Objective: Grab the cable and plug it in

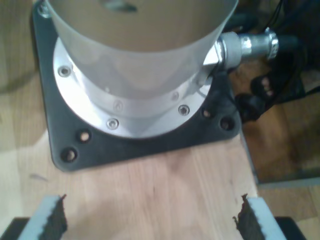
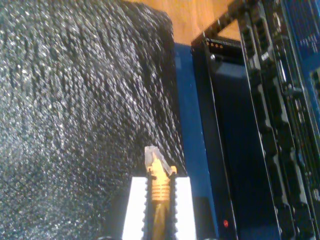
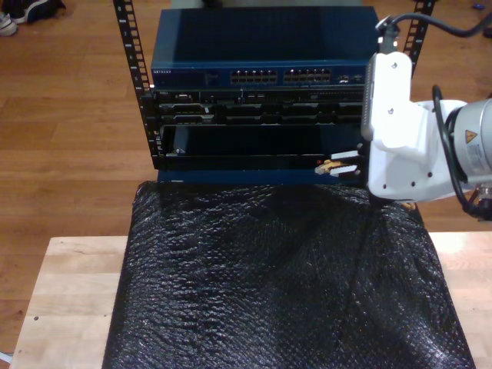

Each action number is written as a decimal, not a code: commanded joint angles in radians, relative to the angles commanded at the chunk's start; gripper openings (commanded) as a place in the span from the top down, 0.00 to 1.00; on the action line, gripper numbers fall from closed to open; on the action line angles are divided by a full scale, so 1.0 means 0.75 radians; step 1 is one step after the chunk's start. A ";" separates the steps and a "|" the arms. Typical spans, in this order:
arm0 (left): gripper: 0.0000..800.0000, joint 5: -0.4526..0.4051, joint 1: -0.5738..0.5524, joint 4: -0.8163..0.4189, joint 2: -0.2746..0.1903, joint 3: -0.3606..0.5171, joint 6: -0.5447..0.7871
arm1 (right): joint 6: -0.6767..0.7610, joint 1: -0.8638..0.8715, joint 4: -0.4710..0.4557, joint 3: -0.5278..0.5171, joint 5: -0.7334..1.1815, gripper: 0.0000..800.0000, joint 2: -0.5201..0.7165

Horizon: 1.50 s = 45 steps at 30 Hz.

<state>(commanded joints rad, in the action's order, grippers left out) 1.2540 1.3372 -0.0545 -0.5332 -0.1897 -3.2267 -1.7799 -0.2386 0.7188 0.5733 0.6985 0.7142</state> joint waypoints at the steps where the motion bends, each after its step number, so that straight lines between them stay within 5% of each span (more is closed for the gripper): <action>1: 0.00 -0.039 0.008 0.000 0.000 0.020 0.002 | -0.004 0.006 0.000 0.000 0.000 1.00 0.000; 4: 0.00 -0.125 0.023 -0.002 0.000 0.059 0.002 | -0.012 0.023 0.000 -0.002 0.000 1.00 -0.002; 20: 0.00 -0.219 0.033 0.002 0.014 0.110 0.002 | -0.016 0.080 -0.002 0.061 -0.041 1.00 -0.010; 27: 0.00 -0.219 0.033 0.002 0.016 0.110 0.002 | -0.008 0.074 -0.186 0.037 -0.221 1.00 -0.010; 33: 0.00 -0.219 0.033 0.002 0.016 0.110 0.002 | -0.014 0.057 -0.205 -0.025 -0.319 1.00 -0.027; 45: 0.00 -0.219 0.033 0.002 0.016 0.110 0.002 | -0.004 -0.207 -0.389 -0.098 -1.045 1.00 -0.378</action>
<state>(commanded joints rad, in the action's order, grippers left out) 1.0898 1.3617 -0.0529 -0.5209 -0.1068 -3.2252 -1.7829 -0.3936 0.4273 0.4996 -0.0855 0.4304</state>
